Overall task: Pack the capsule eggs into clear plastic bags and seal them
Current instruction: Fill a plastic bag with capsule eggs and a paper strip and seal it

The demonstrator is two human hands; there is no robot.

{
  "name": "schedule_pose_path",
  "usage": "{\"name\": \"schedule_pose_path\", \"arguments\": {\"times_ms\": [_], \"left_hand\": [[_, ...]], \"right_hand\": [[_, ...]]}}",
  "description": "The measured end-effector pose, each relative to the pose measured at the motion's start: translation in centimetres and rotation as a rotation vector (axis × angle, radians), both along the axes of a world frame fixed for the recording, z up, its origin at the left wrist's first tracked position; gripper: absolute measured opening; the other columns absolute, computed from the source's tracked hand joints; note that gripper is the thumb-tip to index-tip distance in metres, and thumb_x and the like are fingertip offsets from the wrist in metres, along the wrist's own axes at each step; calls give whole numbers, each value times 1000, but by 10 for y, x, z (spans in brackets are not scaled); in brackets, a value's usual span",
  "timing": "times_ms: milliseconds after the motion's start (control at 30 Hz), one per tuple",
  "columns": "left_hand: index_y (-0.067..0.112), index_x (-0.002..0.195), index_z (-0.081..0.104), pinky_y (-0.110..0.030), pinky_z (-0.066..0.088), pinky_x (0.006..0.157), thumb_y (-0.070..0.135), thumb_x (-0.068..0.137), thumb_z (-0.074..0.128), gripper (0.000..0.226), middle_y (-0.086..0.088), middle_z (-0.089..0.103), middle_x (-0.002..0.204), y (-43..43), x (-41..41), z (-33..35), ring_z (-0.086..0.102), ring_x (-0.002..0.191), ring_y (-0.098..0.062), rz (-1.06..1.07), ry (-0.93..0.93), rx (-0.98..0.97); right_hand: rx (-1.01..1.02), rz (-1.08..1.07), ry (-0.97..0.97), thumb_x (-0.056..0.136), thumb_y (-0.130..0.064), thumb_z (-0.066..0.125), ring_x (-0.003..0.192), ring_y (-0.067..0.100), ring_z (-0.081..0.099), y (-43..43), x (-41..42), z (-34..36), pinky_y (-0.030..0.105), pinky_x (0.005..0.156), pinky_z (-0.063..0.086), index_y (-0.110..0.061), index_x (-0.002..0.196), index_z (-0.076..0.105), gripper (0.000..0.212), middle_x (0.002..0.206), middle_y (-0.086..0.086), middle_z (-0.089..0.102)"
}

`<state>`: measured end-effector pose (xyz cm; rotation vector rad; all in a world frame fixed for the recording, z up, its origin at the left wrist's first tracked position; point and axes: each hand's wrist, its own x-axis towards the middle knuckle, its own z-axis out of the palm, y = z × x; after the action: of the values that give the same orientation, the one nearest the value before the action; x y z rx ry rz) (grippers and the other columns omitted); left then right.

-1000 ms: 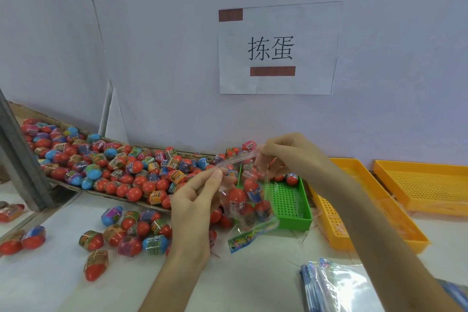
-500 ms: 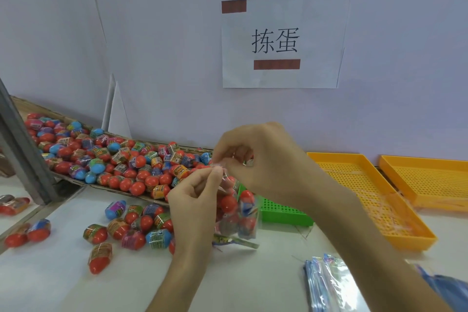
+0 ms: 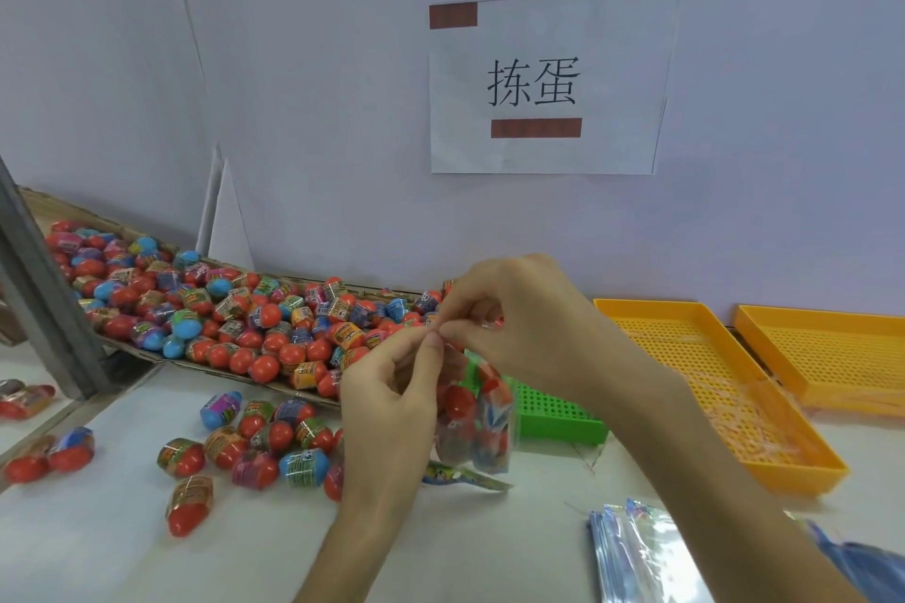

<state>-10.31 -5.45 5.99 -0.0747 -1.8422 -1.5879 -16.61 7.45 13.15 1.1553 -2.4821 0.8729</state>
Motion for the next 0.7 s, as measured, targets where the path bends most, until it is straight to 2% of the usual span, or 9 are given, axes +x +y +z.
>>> {"name": "schedule_pose_path", "arguments": {"times_ms": [167,233,367,500,600,700], "left_hand": [[21,80,75,-21,55,66,7,101,57,31,3,73,75,-1,-2,-3,68,71,-8,16,-6,-29],[22,79,75,-22,56,64,10,100,57,30,3,72,73,-2,-3,-5,68,69,-9,15,-2,-38],[30,81,76,-24,57,61,27,96,57,25,3,72,71,0,-4,-7,68,67,-11,14,-2,-40],[30,78,76,-23,57,65,40,90,54,28,5,73,74,-2,-6,-8,69,71,-11,11,-33,-3],[36,84,76,-17,55,65,35,94,53,26,6,74,79,-6,-7,-6,68,77,-8,-18,-28,-11],[35,87,75,-17,55,68,31,96,52,24,8,74,83,-7,-8,-6,69,81,-8,-51,-31,-45]], "right_hand": [[-10,-16,27,87,-23,74,75,0,62,1,-1,-2,14,69,49,-25,86,79,6,78,-11,70],[-19,-27,17,87,-25,73,73,1,62,2,-2,-4,15,67,51,-26,85,77,4,76,-12,70],[-20,-8,2,89,-23,71,72,2,63,2,-2,-5,18,67,54,-26,84,72,6,72,-16,66],[-28,12,-42,89,-20,71,73,3,65,3,-4,-5,23,72,55,-23,85,74,5,73,-12,70],[-4,31,-58,87,-20,73,77,-1,66,1,-4,-6,18,76,55,-24,88,77,6,76,-14,72],[-32,19,-51,87,-21,75,76,-2,66,1,-5,-8,16,75,54,-24,89,77,4,76,-14,72]]}}
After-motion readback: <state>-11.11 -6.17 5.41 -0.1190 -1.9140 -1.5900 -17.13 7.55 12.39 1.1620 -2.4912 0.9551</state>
